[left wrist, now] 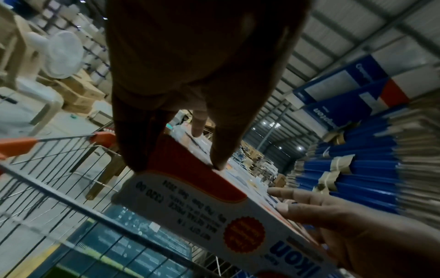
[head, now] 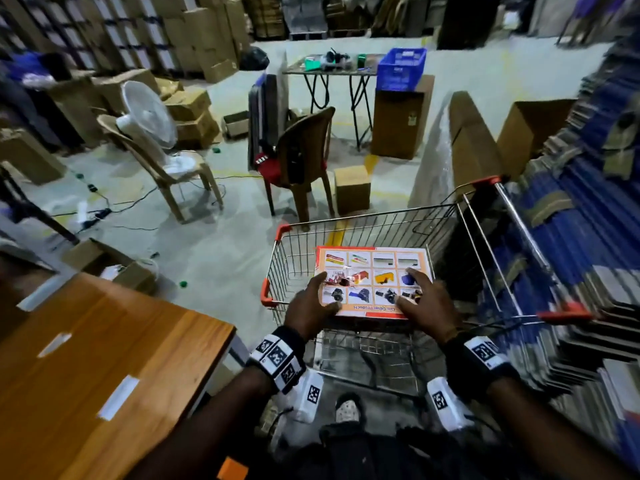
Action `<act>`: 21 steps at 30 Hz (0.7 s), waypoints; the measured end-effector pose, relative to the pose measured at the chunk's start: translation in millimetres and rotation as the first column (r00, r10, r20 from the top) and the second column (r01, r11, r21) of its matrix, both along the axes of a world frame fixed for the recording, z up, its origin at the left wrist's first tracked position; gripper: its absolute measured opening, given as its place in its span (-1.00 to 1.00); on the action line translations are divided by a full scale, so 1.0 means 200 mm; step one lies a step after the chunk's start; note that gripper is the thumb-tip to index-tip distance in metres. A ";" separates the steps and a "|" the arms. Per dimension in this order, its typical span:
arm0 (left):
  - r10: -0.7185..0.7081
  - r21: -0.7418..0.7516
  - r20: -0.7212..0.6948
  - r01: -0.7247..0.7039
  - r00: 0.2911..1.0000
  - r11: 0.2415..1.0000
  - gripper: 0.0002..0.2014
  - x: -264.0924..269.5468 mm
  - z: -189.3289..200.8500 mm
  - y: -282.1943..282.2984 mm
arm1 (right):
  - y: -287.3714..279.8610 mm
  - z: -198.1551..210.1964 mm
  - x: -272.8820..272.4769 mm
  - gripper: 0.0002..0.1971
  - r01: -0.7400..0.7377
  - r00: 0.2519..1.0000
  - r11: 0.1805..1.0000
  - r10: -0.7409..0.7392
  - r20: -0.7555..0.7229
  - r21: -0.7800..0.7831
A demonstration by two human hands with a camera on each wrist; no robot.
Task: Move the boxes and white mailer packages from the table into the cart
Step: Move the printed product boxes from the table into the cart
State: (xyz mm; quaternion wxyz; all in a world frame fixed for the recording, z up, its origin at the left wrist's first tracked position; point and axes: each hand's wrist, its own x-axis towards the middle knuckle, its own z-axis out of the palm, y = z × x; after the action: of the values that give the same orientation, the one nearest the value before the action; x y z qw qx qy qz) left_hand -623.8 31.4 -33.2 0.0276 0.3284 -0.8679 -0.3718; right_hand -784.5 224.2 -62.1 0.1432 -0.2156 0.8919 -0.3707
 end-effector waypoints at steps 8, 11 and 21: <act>-0.248 0.024 0.257 0.250 0.934 0.968 -0.20 -0.57 -0.18 -0.15 | -0.12 -0.18 -0.52 -0.24 -0.057 0.998 0.963 0.052 0.027 0.265; -0.294 0.061 0.287 0.289 0.912 0.955 -0.24 -0.78 -0.29 -0.22 | -0.21 -0.27 -0.71 -0.24 -0.097 0.993 0.929 0.069 0.091 0.357; -0.298 0.140 0.422 0.263 0.856 0.955 -0.20 -1.30 -0.70 -0.42 | -0.46 -0.67 -1.20 -0.08 -0.243 0.939 0.845 0.082 0.334 0.476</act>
State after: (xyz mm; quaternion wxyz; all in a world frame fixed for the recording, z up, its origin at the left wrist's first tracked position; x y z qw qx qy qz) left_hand -884.3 -53.1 -172.4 -0.2355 0.2744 -0.8752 -0.3214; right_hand -1023.6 131.7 -196.3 0.3604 -0.1864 0.9038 -0.1361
